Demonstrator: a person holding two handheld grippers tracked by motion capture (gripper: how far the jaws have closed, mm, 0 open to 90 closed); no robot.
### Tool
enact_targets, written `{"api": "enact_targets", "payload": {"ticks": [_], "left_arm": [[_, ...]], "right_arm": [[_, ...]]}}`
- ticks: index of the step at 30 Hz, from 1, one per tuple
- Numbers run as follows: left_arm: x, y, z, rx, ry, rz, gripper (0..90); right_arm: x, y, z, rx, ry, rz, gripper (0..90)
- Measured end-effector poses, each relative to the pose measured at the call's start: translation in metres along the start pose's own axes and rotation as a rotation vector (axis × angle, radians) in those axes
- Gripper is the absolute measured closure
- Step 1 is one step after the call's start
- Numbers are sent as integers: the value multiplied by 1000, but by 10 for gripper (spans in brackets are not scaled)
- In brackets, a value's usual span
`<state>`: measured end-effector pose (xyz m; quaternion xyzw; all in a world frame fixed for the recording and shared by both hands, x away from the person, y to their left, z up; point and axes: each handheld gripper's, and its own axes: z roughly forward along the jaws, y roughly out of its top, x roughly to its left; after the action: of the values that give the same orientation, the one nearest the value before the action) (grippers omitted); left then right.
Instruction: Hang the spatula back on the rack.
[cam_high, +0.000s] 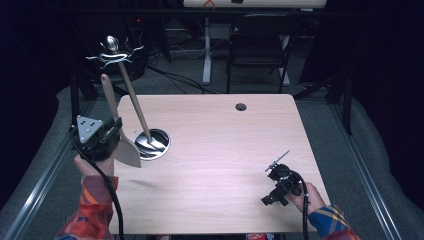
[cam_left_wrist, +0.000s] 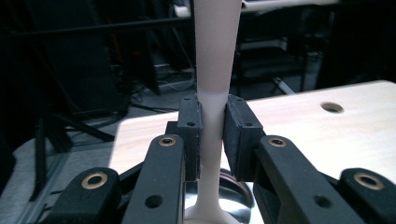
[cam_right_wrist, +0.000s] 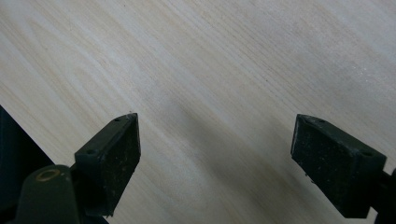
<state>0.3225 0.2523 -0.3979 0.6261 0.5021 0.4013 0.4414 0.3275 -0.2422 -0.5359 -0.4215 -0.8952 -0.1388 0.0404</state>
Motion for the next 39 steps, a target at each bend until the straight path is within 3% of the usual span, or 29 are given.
{"api": "enact_targets", "payload": {"ticks": [6, 8, 10, 20, 34, 37, 39], "left_arm": [[7, 7, 1, 5, 15, -14, 780], [7, 9, 3, 13, 13, -13, 780], [6, 11, 5, 18, 18, -5, 779], [8, 21, 8, 35, 32, -8, 779], [15, 23, 14, 93, -25, 3, 778], [19, 23, 18, 92, -75, -5, 777], [20, 23, 19, 96, -86, -5, 776]], "right_arm": [[1, 0, 1, -6, -5, 7, 154], [1, -1, 2, -13, 14, 23, 154], [0, -1, 2, -1, -6, 11, 154], [-1, -2, 2, -4, -6, 3, 154], [0, -1, 2, 7, -9, 4, 154], [0, -1, 2, 10, -10, 5, 153], [0, -1, 2, 10, -10, 6, 154]]}}
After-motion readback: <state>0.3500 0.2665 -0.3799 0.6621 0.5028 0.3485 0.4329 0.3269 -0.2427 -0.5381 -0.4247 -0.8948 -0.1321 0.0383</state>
